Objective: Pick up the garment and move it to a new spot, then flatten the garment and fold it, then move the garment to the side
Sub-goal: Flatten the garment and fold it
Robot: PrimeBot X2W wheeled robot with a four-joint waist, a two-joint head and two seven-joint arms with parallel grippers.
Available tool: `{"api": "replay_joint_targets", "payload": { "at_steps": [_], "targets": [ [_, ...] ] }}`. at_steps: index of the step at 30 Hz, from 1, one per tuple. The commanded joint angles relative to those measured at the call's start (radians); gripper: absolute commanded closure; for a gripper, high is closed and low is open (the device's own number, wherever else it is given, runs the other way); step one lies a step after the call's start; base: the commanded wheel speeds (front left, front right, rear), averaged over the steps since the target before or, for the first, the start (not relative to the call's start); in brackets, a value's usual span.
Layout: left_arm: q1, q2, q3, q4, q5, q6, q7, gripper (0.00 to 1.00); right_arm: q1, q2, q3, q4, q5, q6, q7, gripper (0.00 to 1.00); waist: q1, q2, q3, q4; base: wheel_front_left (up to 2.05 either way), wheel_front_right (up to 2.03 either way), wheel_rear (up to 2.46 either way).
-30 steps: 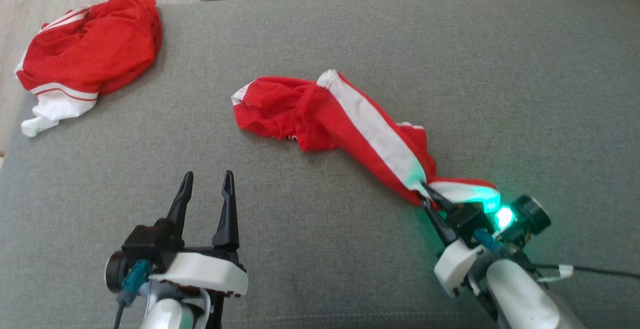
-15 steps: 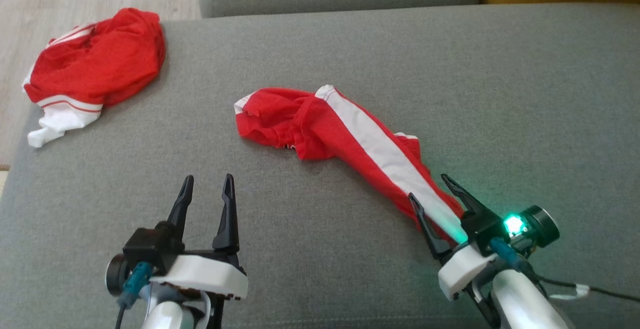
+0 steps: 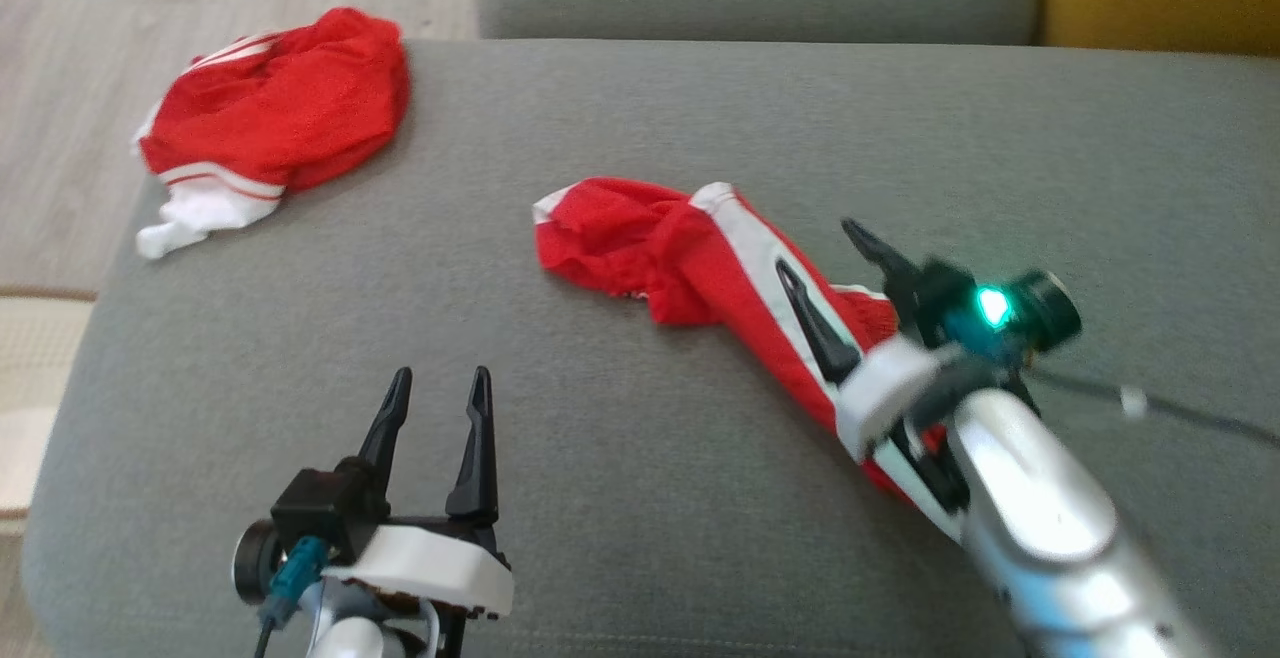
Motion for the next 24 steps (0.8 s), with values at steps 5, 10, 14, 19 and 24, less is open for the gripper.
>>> {"api": "replay_joint_targets", "payload": {
  "at_steps": [5,10,14,19,24],
  "targets": [
    [-0.035,-0.003,0.012,-0.025,-0.008,0.001,-0.012,0.0,-0.184,0.021,0.101,0.136,0.073,0.007,0.098,0.0,0.0,0.0,0.015,0.056,0.0,0.0,0.0],
    [-0.051,-0.003,-0.009,-0.019,-0.017,0.002,-0.012,0.0,-0.282,0.025,0.153,0.299,0.101,0.007,0.144,0.0,0.0,0.0,0.029,0.095,0.0,0.0,0.0],
    [-0.061,-0.003,-0.019,-0.013,-0.023,0.002,-0.012,0.0,-0.336,0.027,0.152,0.412,0.094,0.007,0.135,0.0,0.0,0.0,0.039,0.123,0.0,0.0,0.0],
    [-0.071,-0.003,-0.025,-0.007,-0.025,0.003,-0.012,0.0,-0.38,0.035,0.141,0.517,0.085,0.007,0.105,0.71,0.0,0.0,0.049,0.149,0.0,0.0,0.0],
    [-0.072,-0.003,-0.021,-0.006,-0.023,0.006,-0.012,0.0,-0.404,0.044,0.147,0.575,0.081,0.007,0.058,1.0,0.0,0.0,0.052,0.159,0.0,0.0,0.0]
  ]
}}
